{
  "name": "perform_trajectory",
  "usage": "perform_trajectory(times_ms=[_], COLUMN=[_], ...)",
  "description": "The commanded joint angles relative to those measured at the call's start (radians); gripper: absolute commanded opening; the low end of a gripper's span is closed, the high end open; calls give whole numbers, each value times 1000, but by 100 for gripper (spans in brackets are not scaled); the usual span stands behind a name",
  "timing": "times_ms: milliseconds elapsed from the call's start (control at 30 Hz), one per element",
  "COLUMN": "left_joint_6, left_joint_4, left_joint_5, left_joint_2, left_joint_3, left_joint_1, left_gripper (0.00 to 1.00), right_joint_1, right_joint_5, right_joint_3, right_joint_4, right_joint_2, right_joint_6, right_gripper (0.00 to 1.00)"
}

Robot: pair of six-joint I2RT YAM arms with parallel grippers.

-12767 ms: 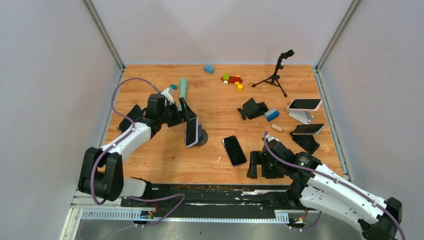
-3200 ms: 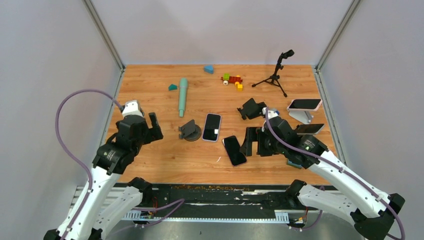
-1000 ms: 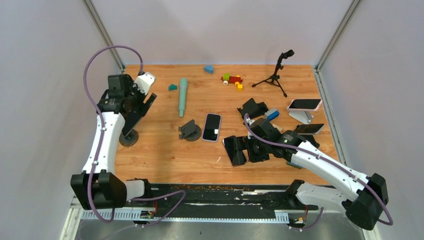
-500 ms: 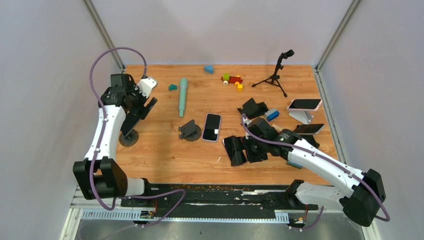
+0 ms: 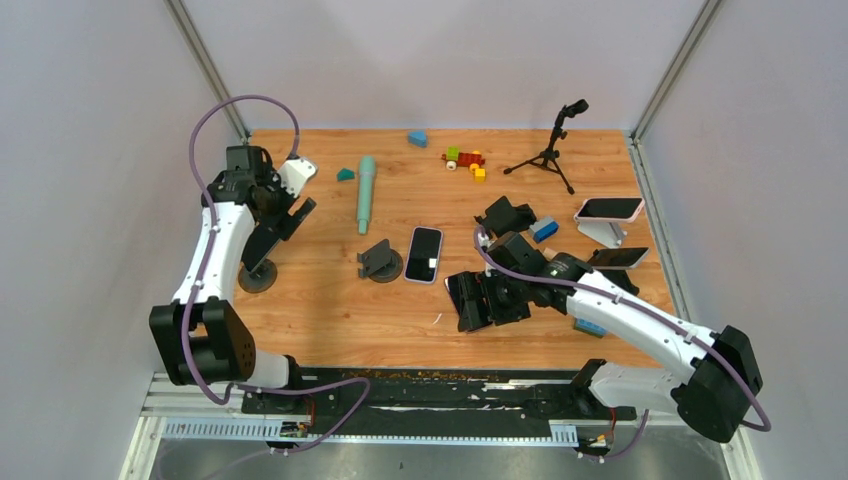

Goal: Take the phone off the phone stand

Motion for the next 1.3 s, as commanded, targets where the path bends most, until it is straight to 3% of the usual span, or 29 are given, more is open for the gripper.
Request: perform_trajectory(times_ms=[0, 833, 1033, 1267], left_joint_6=[28, 45, 26, -103], left_joint_4=[3, -6, 6, 78], left_joint_5=[-14, -29, -3, 147], left_joint_2=[9, 69, 3, -159], left_joint_3=[48, 61, 75, 83], left_joint_1=[8, 23, 24, 24], left_gripper=[99, 100, 100, 100], right_joint_1=[3, 14, 18, 18], right_joint_5=[-12, -19, -14, 22], right_joint_3=[45, 59, 58, 86], right_joint_4=[31, 30, 30, 31], right_joint_2=[20, 65, 53, 48], right_joint_6=[-10, -5, -6, -16], right_gripper=[92, 92, 92, 92])
